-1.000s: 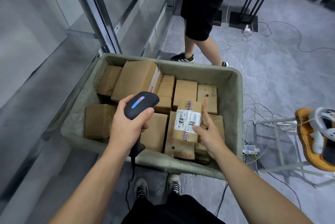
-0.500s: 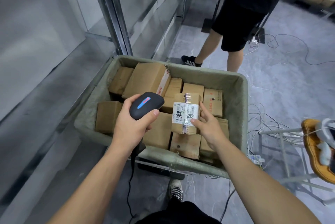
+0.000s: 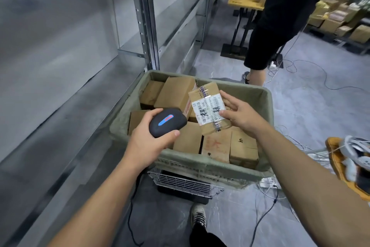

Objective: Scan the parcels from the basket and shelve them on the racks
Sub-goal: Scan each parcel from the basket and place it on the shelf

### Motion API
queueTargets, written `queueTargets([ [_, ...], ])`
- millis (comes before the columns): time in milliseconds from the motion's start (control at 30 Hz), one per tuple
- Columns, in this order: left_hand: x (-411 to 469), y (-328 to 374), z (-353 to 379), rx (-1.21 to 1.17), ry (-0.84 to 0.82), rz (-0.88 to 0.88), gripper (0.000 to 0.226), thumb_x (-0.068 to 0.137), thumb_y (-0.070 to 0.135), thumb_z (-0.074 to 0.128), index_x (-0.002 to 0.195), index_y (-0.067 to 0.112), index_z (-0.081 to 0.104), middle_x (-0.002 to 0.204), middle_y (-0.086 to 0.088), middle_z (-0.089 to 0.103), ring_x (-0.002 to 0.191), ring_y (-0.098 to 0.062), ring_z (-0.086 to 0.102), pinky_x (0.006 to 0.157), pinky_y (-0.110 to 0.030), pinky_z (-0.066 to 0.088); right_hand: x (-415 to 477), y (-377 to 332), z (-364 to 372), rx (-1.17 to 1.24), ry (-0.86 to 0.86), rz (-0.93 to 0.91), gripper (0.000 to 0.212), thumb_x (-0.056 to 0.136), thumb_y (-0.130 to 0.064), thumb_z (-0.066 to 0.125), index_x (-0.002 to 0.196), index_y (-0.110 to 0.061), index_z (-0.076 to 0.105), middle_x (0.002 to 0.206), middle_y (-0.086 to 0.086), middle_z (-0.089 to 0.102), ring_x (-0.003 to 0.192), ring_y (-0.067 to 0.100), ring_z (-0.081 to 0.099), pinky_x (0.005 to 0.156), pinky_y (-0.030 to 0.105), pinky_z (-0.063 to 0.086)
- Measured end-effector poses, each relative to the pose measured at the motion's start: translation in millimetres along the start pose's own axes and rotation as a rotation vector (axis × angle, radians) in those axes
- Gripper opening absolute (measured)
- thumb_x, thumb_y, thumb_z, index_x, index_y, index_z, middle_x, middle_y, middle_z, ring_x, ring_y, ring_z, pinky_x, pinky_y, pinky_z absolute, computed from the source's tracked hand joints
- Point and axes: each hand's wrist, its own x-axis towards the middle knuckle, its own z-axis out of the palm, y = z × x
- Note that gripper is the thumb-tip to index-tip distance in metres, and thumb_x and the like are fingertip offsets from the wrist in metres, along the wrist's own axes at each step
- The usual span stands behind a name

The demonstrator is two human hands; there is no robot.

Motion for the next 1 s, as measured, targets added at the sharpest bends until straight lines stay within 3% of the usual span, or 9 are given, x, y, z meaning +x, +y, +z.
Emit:
queueTargets([
  [100,-12,5,-8,0.046,-0.028,0.044,0.068,0.054,0.058,0.081,0.117,0.055,0.056,0.106,0.017,0.071,0.08,-0.008,0.07,0.078,-0.029,0.056,-5,-22,-3,-0.118,-0.051,-0.038,0.074,0.093,0.006,0.062,0.147,-0.04,0.044,0.139,-0.01,0.06,0.119,0.004,0.062,0.094,0.029,0.056],
  [167,-21,10,-12,0.085,-0.044,0.076,0.069,0.057,0.053,0.084,0.119,0.052,0.055,0.108,0.02,0.07,0.089,-0.002,0.069,0.081,-0.021,0.054,-5,-35,-3,-0.19,-0.089,-0.054,0.073,0.092,0.006,0.064,0.138,-0.049,0.049,0.133,-0.013,0.063,0.114,-0.001,0.064,0.096,0.03,0.055],
  [267,-36,21,-14,0.124,-0.056,0.115,0.072,0.059,0.049,0.083,0.125,0.045,0.054,0.111,0.022,0.069,0.097,0.005,0.066,0.076,-0.005,0.045,-3,-52,-2,-0.275,-0.137,-0.068,0.072,0.092,0.003,0.065,0.144,-0.044,0.049,0.129,-0.01,0.067,0.11,0.006,0.069,0.097,0.035,0.055],
  [433,-56,36,-14,0.196,-0.029,0.135,0.081,0.055,0.06,0.077,0.13,0.041,0.056,0.112,0.018,0.07,0.098,0.003,0.067,0.074,-0.006,0.046,-5,-75,-1,-0.413,-0.222,-0.131,0.074,0.092,-0.005,0.067,0.145,-0.051,0.044,0.123,-0.017,0.068,0.107,0.004,0.068,0.098,0.036,0.055],
  [600,-86,60,-4,0.301,0.043,0.119,0.073,0.055,0.064,0.073,0.124,0.05,0.053,0.104,0.024,0.069,0.094,0.006,0.065,0.072,-0.006,0.046,-10,-87,-9,-0.495,-0.303,-0.201,0.074,0.091,-0.011,0.068,0.144,-0.056,0.043,0.123,-0.014,0.068,0.109,0.008,0.067,0.1,0.041,0.054],
  [800,-120,74,18,0.365,0.132,0.112,0.061,0.063,0.054,0.079,0.117,0.057,0.051,0.103,0.023,0.069,0.094,0.005,0.066,0.073,-0.008,0.047,-23,-98,-21,-0.461,-0.36,-0.262,0.071,0.094,-0.007,0.066,0.146,-0.05,0.044,0.119,-0.013,0.068,0.105,0.008,0.068,0.091,0.029,0.056],
  [900,-134,77,24,0.368,0.193,0.13,0.058,0.065,0.049,0.081,0.114,0.057,0.052,0.102,0.031,0.068,0.096,0.006,0.065,0.073,-0.006,0.045,-25,-98,-21,-0.473,-0.382,-0.289,0.071,0.094,-0.01,0.067,0.148,-0.049,0.042,0.125,-0.012,0.066,0.108,0.007,0.067,0.097,0.036,0.055],
  [1000,-148,79,27,0.337,0.254,0.121,0.063,0.06,0.055,0.08,0.117,0.053,0.054,0.101,0.027,0.069,0.095,0.007,0.065,0.072,-0.005,0.044,-28,-95,-14,-0.486,-0.402,-0.339,0.073,0.094,-0.015,0.068,0.15,-0.051,0.038,0.128,-0.011,0.065,0.11,0.009,0.066,0.1,0.042,0.054],
])
